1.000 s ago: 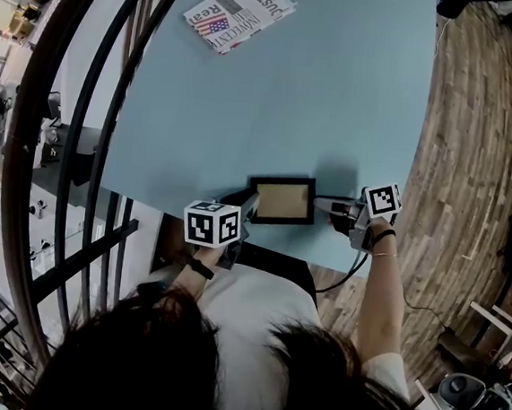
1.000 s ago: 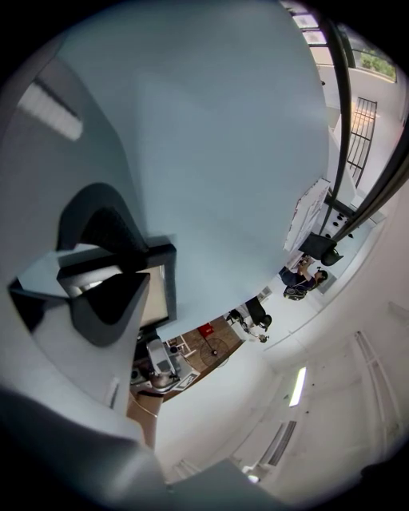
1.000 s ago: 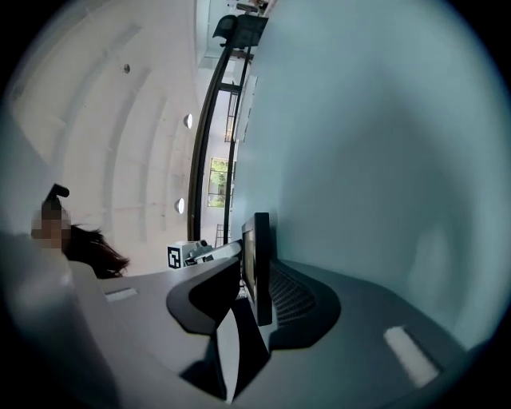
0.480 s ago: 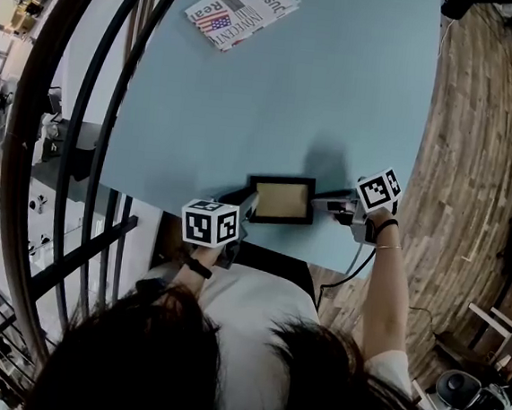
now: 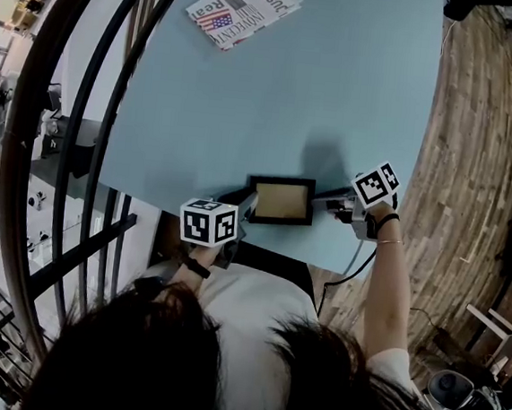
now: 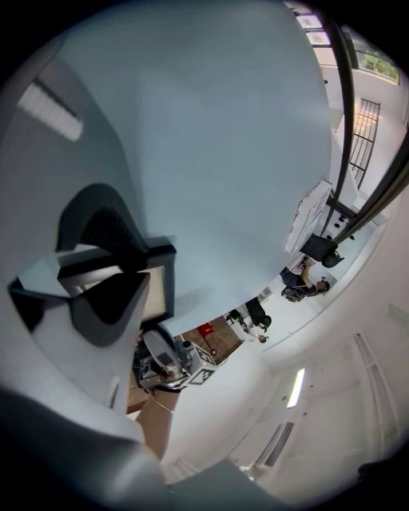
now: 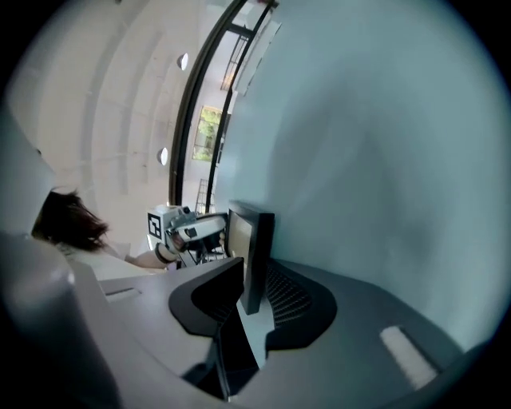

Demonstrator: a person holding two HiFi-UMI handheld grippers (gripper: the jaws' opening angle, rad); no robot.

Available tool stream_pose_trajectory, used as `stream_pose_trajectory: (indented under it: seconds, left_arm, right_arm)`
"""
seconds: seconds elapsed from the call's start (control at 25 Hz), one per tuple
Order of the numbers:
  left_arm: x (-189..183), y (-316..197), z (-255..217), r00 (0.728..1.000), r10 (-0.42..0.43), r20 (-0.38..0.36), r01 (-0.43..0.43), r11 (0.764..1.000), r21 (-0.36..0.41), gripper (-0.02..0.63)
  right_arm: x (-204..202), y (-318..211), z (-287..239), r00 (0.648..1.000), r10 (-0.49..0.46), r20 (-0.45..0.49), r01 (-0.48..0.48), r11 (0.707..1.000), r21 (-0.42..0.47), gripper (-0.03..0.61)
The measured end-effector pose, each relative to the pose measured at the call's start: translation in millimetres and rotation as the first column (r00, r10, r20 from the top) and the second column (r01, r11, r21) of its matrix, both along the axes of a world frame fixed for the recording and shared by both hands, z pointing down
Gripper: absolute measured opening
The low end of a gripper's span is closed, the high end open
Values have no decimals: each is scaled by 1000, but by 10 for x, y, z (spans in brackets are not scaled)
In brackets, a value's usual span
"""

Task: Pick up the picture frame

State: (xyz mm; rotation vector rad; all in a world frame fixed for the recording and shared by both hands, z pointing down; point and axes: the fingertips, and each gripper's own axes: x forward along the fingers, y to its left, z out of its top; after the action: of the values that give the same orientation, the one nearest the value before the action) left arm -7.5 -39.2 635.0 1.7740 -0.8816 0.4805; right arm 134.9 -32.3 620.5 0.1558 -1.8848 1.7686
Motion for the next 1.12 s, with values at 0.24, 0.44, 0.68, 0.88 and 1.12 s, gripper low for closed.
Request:
stream_pose_trajectory:
  seconds: [0.24,0.44,0.68,0.88,1.12]
  left_arm:
    - [-14,-16,9,999,-29,-44,27,999,-36,138]
    - [-25,-12,8,998,-37,-58,35,998,-44,137]
    - [-24,-18,6,997,-50,-67,46,998,-52,137]
    - [229,-15,-4,996,20,-82,-25,998,-62,139]
    - [200,-25,-6,995,2,-102,-10,997,-78,138]
  right_arm:
    - [14,-267,-87,976,175,131,-175,984,-15,91]
    - [21,-261,-69,974,182,135,-172,982,-82,91]
    - [-31,-266,-139,966,165,199,-151,985,-81,91]
    - [-634,-233,-264,950,70,306,-64,997,-32,109]
    - [-671,-309,-274,939,112,326,-105,994,-37,109]
